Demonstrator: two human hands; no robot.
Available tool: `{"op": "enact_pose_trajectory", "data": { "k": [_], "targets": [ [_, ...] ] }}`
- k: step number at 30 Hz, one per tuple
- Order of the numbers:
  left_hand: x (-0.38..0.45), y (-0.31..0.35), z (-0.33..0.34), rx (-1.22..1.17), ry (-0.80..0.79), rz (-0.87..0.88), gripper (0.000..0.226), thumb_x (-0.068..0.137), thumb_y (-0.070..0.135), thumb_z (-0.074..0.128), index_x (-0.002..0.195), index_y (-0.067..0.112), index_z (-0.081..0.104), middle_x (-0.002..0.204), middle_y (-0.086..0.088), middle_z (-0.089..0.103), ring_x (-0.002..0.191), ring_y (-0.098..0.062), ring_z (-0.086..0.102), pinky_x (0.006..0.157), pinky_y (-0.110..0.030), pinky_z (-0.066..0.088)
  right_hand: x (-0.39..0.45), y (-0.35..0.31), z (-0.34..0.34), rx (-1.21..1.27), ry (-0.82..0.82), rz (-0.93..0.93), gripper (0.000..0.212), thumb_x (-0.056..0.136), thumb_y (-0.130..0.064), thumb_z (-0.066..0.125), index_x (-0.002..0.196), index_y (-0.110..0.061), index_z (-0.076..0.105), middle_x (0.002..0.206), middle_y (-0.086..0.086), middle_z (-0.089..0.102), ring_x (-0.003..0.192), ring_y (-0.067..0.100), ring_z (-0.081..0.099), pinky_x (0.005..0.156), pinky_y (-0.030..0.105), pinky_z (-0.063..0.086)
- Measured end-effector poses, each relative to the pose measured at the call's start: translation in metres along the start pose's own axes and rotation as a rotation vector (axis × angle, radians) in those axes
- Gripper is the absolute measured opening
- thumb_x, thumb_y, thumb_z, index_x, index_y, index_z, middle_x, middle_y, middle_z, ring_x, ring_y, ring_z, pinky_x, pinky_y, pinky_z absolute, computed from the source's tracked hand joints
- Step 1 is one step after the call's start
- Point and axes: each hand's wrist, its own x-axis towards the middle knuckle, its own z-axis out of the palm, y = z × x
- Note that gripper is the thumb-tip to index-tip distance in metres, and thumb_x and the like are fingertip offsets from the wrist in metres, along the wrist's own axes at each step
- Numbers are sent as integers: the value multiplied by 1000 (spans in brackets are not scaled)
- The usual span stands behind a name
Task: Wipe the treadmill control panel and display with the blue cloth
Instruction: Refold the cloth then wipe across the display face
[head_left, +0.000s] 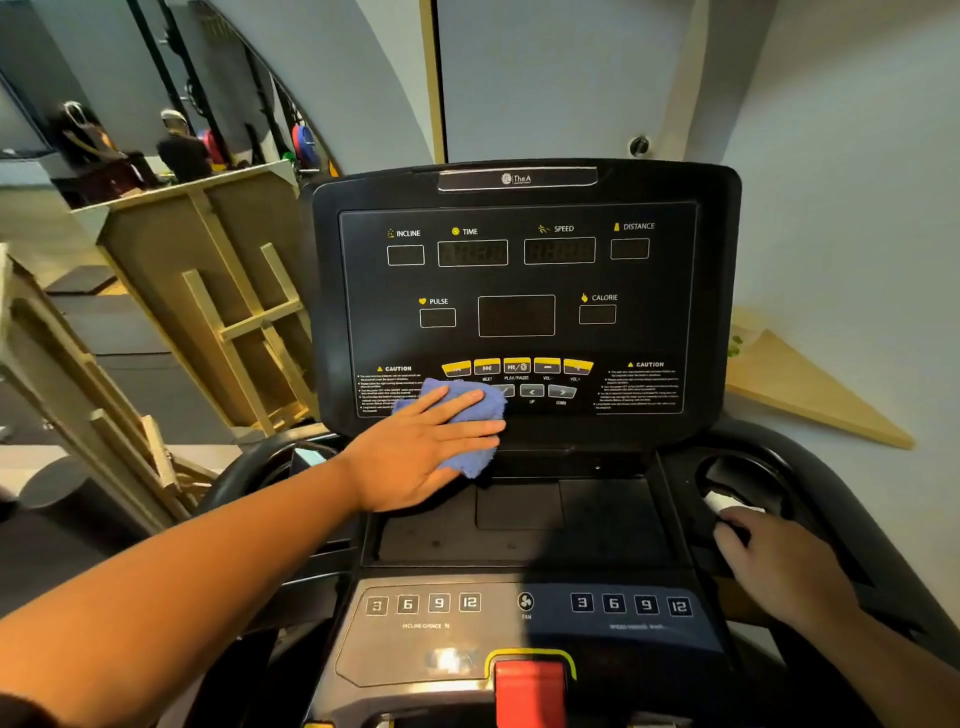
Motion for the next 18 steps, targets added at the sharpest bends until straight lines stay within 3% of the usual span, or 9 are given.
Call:
{"op": "enact_pose_trajectory", "data": {
  "k": [3,7,11,18],
  "targets": [
    [-24,-18,-3,32,-14,-25,55,107,51,19,159,35,31,167,16,21,158,-11,-6,127,-36,-13,-1,-1,-1,-12,-11,6,24,99,-38,49,111,-32,68,72,-14,65,67,0,56,57,24,41],
    [-65,-43,-2,183,-44,-65,58,107,49,25,162,33,21,170,10,14,159,-19,-3,127,-45,-6,0,-2,-1,-28,-4,-7,27,99,-39,46,111,-30,69,67,-12,63,65,4,58,59,27,45],
    [-90,-51,6,249,19,-200,62,107,51,21,164,29,14,171,3,13,159,-26,1,126,-52,4,-2,-4,-2,-44,-3,-10,27,99,-37,46,110,-29,70,64,-11,62,63,4,59,57,25,43],
    [-66,-30,30,185,182,-389,63,107,51,17,164,25,10,172,-2,8,159,-29,-2,127,-52,-4,-2,-10,-4,-57,-20,-12,23,101,-34,49,110,-28,69,65,-12,63,63,0,59,55,18,37]
  ]
}}
